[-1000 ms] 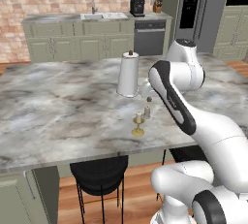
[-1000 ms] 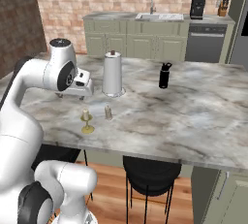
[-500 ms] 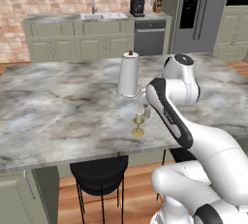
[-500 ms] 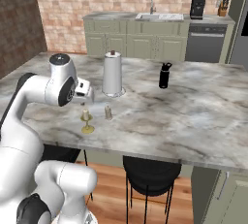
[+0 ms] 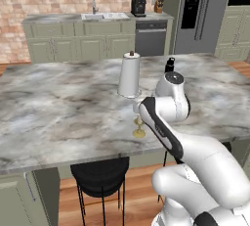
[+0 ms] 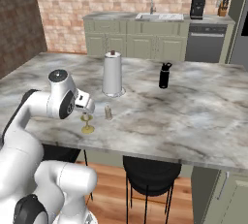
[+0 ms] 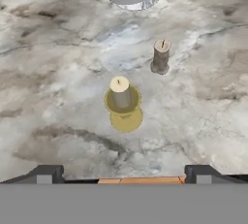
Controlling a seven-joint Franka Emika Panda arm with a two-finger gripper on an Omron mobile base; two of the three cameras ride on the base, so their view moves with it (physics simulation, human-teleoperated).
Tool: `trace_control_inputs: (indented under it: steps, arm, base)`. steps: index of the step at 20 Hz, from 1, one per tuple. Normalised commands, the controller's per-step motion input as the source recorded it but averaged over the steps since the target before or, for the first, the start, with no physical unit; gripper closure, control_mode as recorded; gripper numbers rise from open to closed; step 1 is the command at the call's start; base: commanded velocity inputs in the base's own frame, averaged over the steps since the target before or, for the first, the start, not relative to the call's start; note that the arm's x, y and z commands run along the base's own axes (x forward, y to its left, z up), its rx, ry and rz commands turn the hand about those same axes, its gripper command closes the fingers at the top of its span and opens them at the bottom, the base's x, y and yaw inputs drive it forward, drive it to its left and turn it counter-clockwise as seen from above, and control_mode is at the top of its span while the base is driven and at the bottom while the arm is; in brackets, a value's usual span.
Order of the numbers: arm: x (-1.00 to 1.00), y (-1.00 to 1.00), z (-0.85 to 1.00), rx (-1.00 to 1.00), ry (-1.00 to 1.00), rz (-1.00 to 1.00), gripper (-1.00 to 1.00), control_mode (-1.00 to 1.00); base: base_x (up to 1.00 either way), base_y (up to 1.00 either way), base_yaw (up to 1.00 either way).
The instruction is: Pick the candle and candle from the dining table and place them in the open cabinet. Close the cabinet after placing the objects.
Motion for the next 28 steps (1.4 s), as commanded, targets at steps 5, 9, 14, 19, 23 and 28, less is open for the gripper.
trace_control_inputs:
  steps: [5, 9, 14, 19, 23, 28]
  arm:
    - [0.54, 0.21, -0.26, 0.00, 0.00, -0.19, -1.00, -1.00]
    - [0.45, 0.09, -0.13, 0.00, 0.00, -0.13, -1.00, -1.00]
    - [0.17, -0.03, 0.00, 0.00, 0.00, -0.01, -1.00, -1.00]
    - [0.26, -0.16, 0.00, 0.00, 0.01, 0.01, -1.00, -1.00]
    - [0.14, -0.19, 0.00, 0.00, 0.05, 0.10, -1.00, -1.00]
    - [0.05, -0.08, 0.00, 0.01, 0.09, 0.13, -1.00, -1.00]
  base:
    - [0.00, 0.00, 0.00]
    - [0.00, 0.00, 0.00]
    - [0.00, 0.00, 0.00]
    - [0.00, 0.00, 0.00]
    - [0.00, 0.00, 0.00]
    - [0.00, 0.00, 0.00]
